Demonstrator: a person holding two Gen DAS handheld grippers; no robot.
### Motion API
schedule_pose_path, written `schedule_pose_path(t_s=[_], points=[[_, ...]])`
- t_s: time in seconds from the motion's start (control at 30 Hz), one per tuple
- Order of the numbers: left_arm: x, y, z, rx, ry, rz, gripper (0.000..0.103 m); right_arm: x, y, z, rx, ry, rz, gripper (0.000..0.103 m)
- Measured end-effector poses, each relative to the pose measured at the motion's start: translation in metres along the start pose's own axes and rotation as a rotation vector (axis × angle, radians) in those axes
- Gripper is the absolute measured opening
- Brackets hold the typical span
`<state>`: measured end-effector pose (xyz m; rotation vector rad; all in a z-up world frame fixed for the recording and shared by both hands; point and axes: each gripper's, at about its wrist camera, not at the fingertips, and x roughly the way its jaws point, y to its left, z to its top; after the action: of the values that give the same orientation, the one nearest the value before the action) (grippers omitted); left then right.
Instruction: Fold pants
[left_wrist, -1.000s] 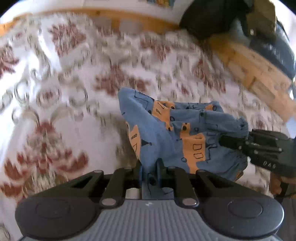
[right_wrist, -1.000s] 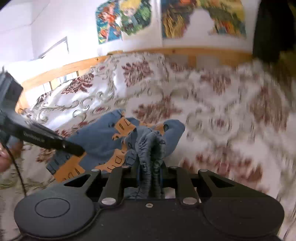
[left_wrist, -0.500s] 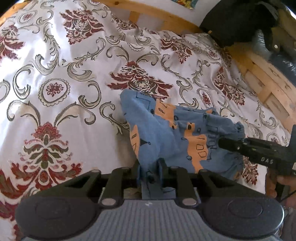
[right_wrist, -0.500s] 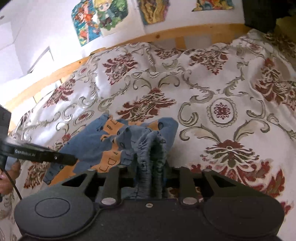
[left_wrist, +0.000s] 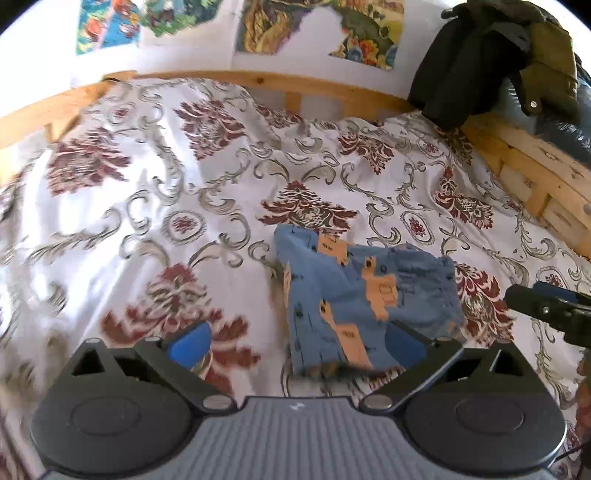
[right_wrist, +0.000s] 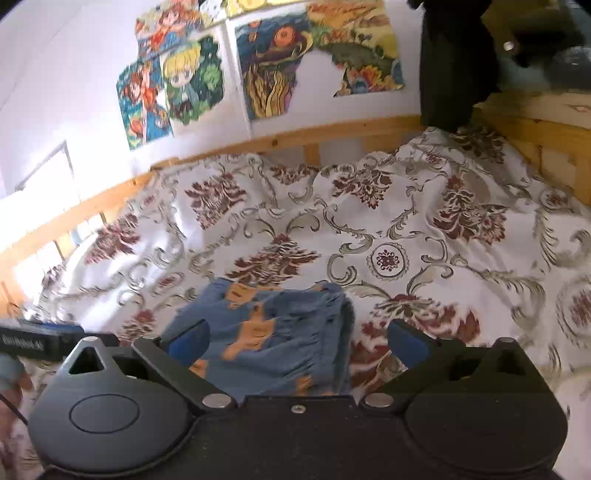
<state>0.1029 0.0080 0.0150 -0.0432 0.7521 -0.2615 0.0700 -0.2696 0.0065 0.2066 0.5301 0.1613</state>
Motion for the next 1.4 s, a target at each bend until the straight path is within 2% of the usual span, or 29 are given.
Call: schedule_pose_path(t_s=[0.17,0.4,1.4], points=[[-0.034,-0.015,-0.032,0.044,-0.014,0.064,0.103,-0.041,0.016,-0.018,-0.015,-0.016,-0.011,0.102],[-0.056,-0.020,-0.057,0.061,-0.004,0.093,0.103,-0.061,0.030,-0.037,-0.072,0.021,-0.025,0.102],[-0.054,-0.013,-0.060,0.031,0.021,0.104,0.103,-0.061,0.034,-0.041,-0.091,0.021,-0.016,0.102]])
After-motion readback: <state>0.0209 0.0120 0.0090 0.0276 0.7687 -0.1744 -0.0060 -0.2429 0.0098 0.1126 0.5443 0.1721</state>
